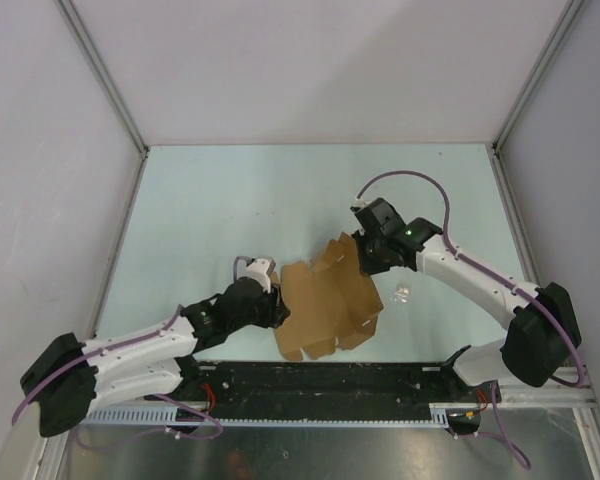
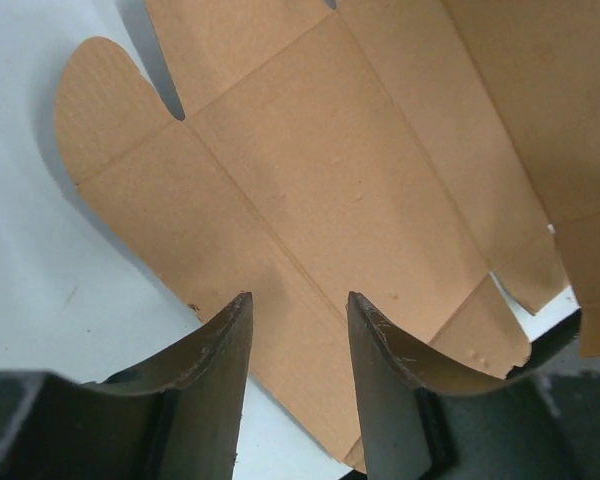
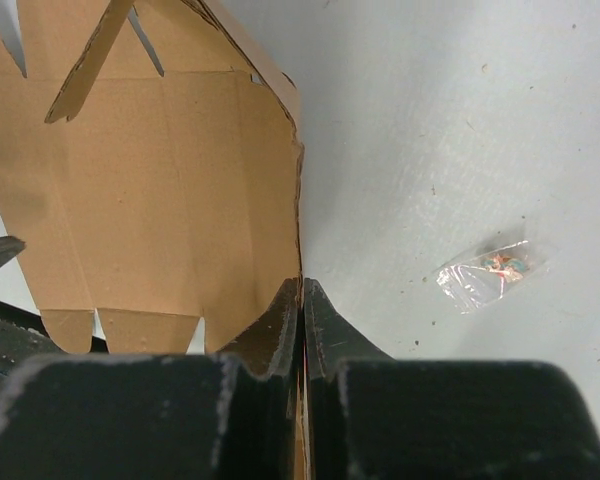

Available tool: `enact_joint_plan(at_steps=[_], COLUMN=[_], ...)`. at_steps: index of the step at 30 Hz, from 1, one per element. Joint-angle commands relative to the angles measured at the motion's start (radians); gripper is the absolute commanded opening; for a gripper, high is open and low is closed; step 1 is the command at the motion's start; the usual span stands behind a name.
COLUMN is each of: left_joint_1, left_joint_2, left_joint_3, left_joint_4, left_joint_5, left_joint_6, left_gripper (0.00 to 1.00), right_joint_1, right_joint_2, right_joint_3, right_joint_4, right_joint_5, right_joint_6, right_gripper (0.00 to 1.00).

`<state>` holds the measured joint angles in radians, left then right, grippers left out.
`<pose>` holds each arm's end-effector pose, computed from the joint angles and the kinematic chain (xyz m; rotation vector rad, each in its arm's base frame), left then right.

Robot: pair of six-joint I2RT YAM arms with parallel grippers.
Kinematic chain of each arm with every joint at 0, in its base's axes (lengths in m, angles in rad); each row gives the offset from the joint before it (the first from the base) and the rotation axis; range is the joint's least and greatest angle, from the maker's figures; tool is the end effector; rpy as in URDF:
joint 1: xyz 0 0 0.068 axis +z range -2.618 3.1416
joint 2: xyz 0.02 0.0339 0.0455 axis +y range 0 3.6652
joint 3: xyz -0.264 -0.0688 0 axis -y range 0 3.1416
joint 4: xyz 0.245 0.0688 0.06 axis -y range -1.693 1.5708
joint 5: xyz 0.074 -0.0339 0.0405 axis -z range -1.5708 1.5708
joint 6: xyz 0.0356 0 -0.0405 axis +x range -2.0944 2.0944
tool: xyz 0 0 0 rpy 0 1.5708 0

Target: Fold the paper box

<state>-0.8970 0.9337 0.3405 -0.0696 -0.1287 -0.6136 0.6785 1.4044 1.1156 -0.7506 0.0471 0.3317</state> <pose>0.1195 -0.1423 0.1712 0.2548 2.3010 -0.6655 0.2219 0.1768 0.2671 -0.4387 2.6024 0.2931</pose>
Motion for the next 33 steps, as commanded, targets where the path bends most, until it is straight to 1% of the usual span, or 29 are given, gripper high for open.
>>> enact_joint_plan(at_steps=[1, 5, 9, 18, 23, 33], left_joint_1=[-0.01, -0.011, -0.011, -0.013, -0.013, -0.013], left_joint_2=[0.069, 0.109, 0.117, 0.131, 0.136, 0.142], left_joint_3=[0.006, -0.011, -0.031, -0.049, -0.054, -0.063], left_joint_4=[0.094, 0.125, 0.149, 0.168, 0.171, 0.179], left_joint_5=[0.001, 0.012, 0.023, 0.028, 0.026, 0.029], left_joint_6=[-0.005, -0.008, -0.021, -0.026, -0.023, -0.025], left_gripper=[0.47, 0.44, 0.43, 0.42, 0.41, 0.4], right_joint_1=[0.021, 0.052, 0.102, 0.213, 0.266, 0.371], right_joint_2=[0.01, 0.036, 0.068, 0.18, 0.271, 0.525], right_joint_3=[0.055, 0.078, 0.107, 0.2, 0.309, 0.575], right_joint_4=[-0.006, -0.016, -0.038, -0.119, -0.219, -0.444], right_joint_5=[0.036, 0.08, 0.172, 0.307, 0.369, 0.503], right_joint_6=[0.006, 0.013, 0.036, 0.104, 0.13, 0.174], right_gripper=[0.0, 0.0, 0.0, 0.01, 0.01, 0.02])
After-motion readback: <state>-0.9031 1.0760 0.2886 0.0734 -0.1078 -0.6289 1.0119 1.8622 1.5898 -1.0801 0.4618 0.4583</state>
